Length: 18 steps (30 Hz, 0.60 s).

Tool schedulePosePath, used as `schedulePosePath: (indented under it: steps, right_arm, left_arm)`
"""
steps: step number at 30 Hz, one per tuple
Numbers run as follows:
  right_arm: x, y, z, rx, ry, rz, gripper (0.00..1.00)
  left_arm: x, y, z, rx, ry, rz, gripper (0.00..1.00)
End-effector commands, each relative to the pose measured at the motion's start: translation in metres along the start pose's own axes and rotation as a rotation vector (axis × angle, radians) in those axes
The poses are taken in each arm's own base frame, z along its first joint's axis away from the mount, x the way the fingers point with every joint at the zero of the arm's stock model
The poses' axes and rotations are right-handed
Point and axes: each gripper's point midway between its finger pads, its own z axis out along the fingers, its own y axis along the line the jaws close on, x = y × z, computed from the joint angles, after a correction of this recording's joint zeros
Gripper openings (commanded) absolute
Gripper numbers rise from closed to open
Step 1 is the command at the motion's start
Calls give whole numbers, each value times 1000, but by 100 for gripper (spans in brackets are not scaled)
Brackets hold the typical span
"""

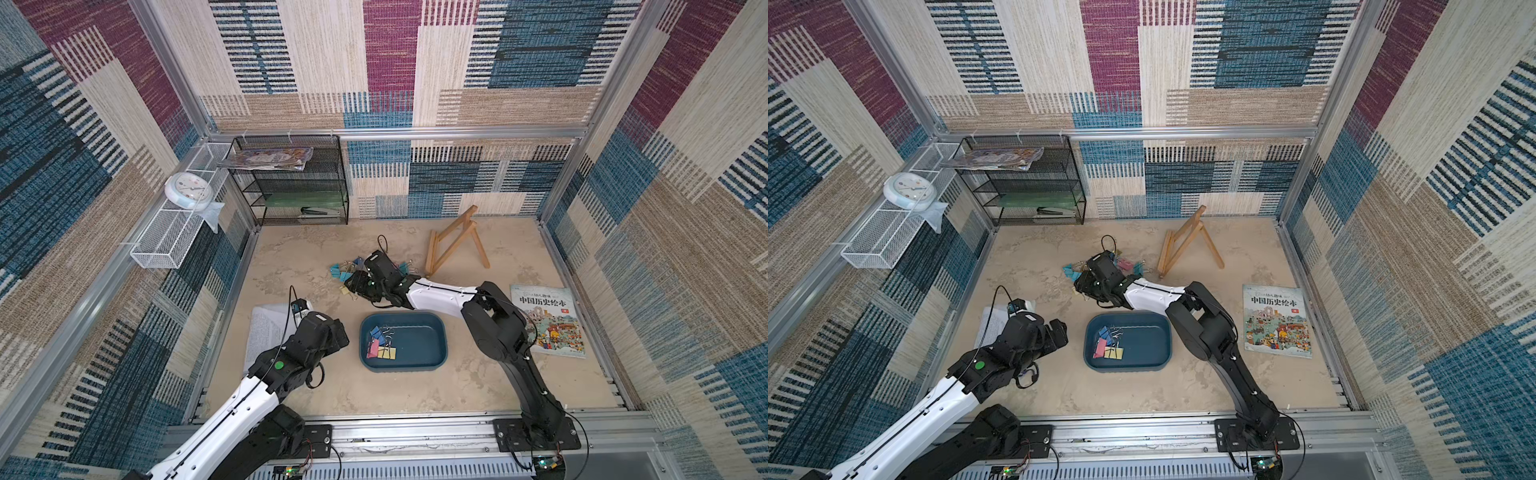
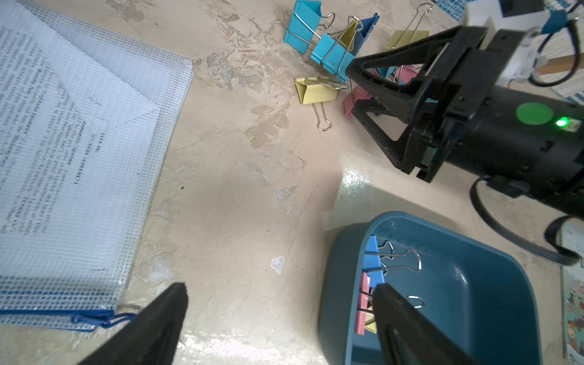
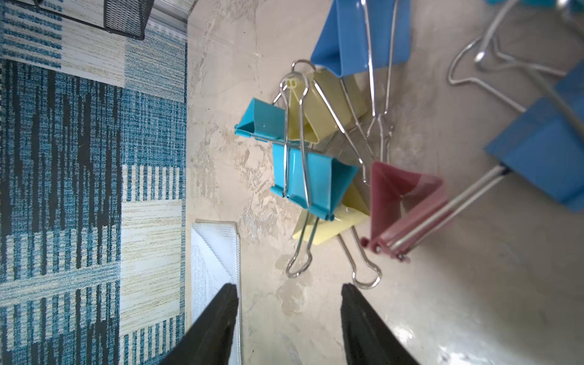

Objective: Put the binder clips in the storage box
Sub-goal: Pick up the binder clip at the center of the board.

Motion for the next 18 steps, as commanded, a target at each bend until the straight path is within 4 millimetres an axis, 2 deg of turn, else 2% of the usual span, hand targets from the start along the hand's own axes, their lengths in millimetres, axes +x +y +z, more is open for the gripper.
schedulePosePath:
  steps: [1,7,11,18]
  right_arm:
    - [0,6,9,-30,14,33,55]
    - [-1,-4,17,1,7,42,39]
    - [1,-10,18,15,8,40,32]
    - [9,-11,15,-9,37,33,11]
  left_arm:
    - [-6,0,-1,-11,-26,0,99]
    - [-4,0,0,-8,-14,4,99]
    - [0,-2,2,9,-3,6,99]
    - [2,-3,3,13,9,11,99]
